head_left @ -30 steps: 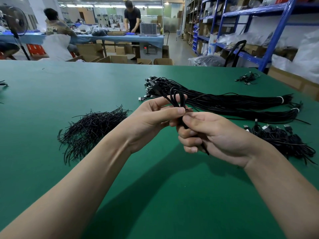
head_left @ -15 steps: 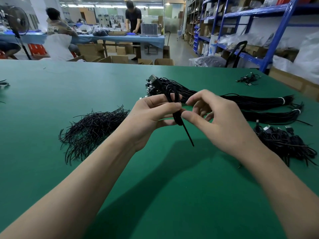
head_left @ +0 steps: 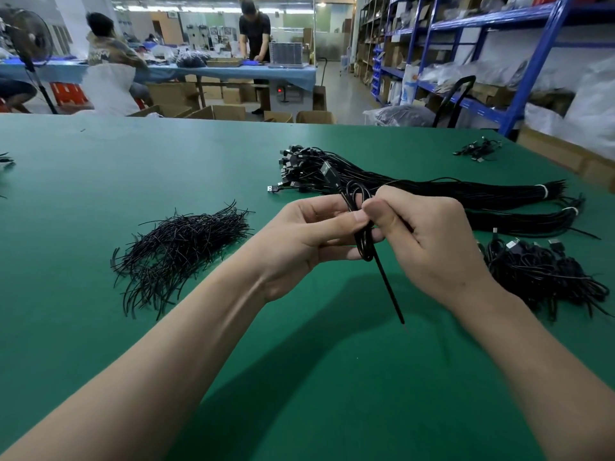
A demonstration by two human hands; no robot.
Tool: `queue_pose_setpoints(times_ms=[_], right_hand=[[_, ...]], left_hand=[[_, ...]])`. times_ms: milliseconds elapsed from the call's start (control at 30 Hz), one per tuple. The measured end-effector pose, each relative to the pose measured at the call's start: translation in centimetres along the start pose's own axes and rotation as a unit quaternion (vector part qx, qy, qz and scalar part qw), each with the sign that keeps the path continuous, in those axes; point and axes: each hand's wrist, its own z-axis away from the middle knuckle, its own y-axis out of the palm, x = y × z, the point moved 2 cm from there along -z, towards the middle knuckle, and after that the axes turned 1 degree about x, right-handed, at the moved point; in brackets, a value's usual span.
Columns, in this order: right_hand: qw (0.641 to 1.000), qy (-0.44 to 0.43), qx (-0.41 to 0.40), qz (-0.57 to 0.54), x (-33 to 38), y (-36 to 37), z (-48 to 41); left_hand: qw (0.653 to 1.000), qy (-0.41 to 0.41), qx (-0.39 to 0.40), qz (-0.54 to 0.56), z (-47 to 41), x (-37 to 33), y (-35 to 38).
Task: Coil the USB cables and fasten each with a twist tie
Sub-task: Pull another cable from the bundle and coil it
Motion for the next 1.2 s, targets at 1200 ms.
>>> queue_pose_setpoints(times_ms=[1200], right_hand=[[0.812,0.385,-0.034,-0.437,0.8,2.1,-0.3]], left_hand=[[0.802,0.295,-0.212,-0.474,1.0,-1.4,2.1]])
